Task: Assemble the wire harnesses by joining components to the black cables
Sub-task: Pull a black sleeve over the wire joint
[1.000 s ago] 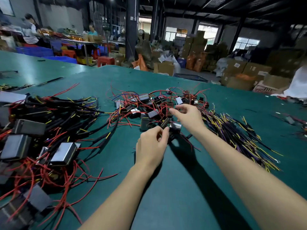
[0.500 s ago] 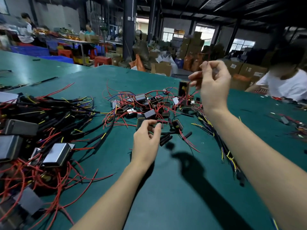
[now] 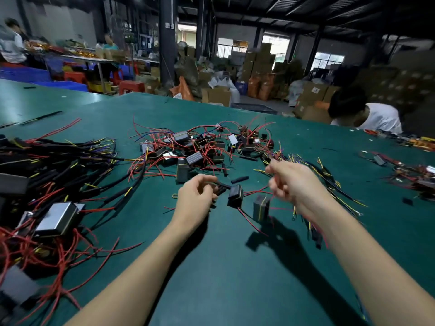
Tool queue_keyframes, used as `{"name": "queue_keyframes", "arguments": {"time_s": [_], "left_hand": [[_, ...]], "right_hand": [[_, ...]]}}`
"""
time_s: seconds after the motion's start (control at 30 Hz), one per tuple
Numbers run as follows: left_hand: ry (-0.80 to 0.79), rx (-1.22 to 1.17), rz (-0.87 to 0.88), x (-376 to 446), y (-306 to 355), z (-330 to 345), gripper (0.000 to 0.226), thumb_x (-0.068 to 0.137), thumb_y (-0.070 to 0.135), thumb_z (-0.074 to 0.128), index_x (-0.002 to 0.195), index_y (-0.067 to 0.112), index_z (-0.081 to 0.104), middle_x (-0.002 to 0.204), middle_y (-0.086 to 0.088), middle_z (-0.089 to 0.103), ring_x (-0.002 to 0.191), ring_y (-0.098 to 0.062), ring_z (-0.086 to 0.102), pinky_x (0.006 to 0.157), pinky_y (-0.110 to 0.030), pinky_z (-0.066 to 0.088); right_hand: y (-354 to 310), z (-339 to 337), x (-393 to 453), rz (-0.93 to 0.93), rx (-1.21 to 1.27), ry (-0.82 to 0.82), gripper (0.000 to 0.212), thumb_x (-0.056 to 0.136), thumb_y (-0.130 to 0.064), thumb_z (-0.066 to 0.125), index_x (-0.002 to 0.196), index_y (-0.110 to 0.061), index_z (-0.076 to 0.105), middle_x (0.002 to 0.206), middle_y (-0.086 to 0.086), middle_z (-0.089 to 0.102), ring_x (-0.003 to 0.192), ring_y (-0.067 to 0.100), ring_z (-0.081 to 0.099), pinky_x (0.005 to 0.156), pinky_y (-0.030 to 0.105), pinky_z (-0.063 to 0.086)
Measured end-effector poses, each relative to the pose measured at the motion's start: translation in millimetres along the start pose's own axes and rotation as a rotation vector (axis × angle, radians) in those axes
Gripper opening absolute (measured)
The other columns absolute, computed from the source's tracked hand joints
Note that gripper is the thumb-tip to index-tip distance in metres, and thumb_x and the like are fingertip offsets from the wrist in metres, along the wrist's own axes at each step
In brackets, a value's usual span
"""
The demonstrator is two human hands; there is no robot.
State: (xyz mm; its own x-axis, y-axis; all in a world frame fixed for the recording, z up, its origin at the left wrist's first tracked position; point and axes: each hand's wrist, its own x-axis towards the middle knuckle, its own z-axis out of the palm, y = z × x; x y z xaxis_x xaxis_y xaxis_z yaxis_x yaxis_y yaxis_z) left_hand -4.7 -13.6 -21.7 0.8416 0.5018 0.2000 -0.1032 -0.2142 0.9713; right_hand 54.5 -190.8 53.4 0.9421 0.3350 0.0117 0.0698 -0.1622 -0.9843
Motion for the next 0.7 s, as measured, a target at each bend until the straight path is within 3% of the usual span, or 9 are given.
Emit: {"name": "queue_keyframes", "arguments": {"time_s": [0.1, 0.17, 0.23, 0.33, 0.4, 0.5, 0.57, 0.7], "left_hand": [[-0.033, 0.277, 0.193, -2.9, -5.2, -1.7, 0.024, 0.091, 0.003, 0.049, 0.1, 0.014, 0.068, 0.085, 0.003, 0.069, 0.072, -0.004, 0.061, 0.067, -0.007, 0.044], [-0.106, 0.364, 0.267, -5.8, -7.0, -0.3, 0.021, 0.09, 0.006, 0.052, 0.101, 0.013, 0.068, 0.089, 0.005, 0.068, 0.079, -0.002, 0.061, 0.07, -0.005, 0.042], [-0.149, 0.41, 0.311, -8.4, -7.1, 0.7, 0.02, 0.09, 0.007, 0.054, 0.103, 0.014, 0.068, 0.093, 0.004, 0.068, 0.08, -0.003, 0.06, 0.073, -0.007, 0.042], [-0.161, 0.373, 0.332, -9.9, -4.1, -0.9, 0.017, 0.092, 0.011, 0.055, 0.1, 0.016, 0.069, 0.089, 0.005, 0.068, 0.075, 0.001, 0.058, 0.069, -0.005, 0.04], [-0.187, 0.33, 0.324, -10.5, -2.0, -1.3, 0.014, 0.093, 0.016, 0.056, 0.095, 0.017, 0.069, 0.084, 0.005, 0.069, 0.076, -0.009, 0.061, 0.072, -0.016, 0.046], [-0.291, 0.316, 0.296, -13.9, 0.5, 1.4, 0.015, 0.093, 0.024, 0.058, 0.087, 0.016, 0.07, 0.074, 0.003, 0.069, 0.073, -0.016, 0.063, 0.074, -0.032, 0.051], [-0.338, 0.329, 0.31, -16.9, 1.5, 3.3, 0.015, 0.092, 0.024, 0.06, 0.084, 0.015, 0.069, 0.071, 0.001, 0.067, 0.067, -0.014, 0.06, 0.071, -0.031, 0.049], [-0.39, 0.268, 0.305, -20.1, 5.8, 5.3, 0.009, 0.092, 0.018, 0.059, 0.09, 0.016, 0.067, 0.076, -0.001, 0.07, 0.071, -0.012, 0.064, 0.073, -0.027, 0.051]], "right_hand": [[4.8, -16.2, -2.6, 0.163, -0.284, -0.182, 0.013, 0.095, -0.013, 0.049, 0.098, -0.005, 0.059, 0.059, 0.008, 0.067, 0.04, 0.012, 0.049, 0.037, 0.015, 0.032], [1.2, -23.0, -4.1, 0.225, -0.169, -0.353, 0.019, 0.095, -0.002, 0.044, 0.109, -0.003, 0.058, 0.087, 0.018, 0.072, 0.056, 0.018, 0.061, 0.043, 0.02, 0.043], [-0.5, -26.1, -2.1, 0.214, -0.111, -0.37, 0.029, 0.094, 0.006, 0.039, 0.115, -0.003, 0.057, 0.104, 0.018, 0.069, 0.064, 0.02, 0.065, 0.048, 0.022, 0.049], [4.6, -20.7, -2.5, 0.218, -0.541, -0.331, 0.015, 0.097, -0.008, 0.048, 0.102, -0.004, 0.061, 0.087, 0.009, 0.066, 0.056, 0.014, 0.06, 0.044, 0.019, 0.044], [9.6, -12.1, -6.1, 0.321, -0.768, -0.412, 0.031, 0.097, -0.03, 0.051, 0.084, -0.005, 0.063, 0.068, 0.005, 0.067, 0.049, 0.012, 0.058, 0.04, 0.016, 0.038], [16.2, -1.7, -10.6, 0.383, -0.875, -0.484, 0.051, 0.091, -0.055, 0.051, 0.071, -0.01, 0.063, 0.059, 0.003, 0.068, 0.045, 0.012, 0.059, 0.039, 0.014, 0.034], [18.3, 2.4, -12.7, 0.363, -0.837, -0.503, 0.046, 0.088, -0.054, 0.056, 0.07, -0.013, 0.062, 0.061, 0.001, 0.069, 0.047, 0.01, 0.059, 0.04, 0.014, 0.035], [18.9, 5.6, -12.2, 0.294, -0.694, -0.464, 0.028, 0.091, -0.032, 0.061, 0.072, -0.012, 0.056, 0.066, 0.005, 0.068, 0.049, 0.011, 0.055, 0.038, 0.015, 0.032]]}}
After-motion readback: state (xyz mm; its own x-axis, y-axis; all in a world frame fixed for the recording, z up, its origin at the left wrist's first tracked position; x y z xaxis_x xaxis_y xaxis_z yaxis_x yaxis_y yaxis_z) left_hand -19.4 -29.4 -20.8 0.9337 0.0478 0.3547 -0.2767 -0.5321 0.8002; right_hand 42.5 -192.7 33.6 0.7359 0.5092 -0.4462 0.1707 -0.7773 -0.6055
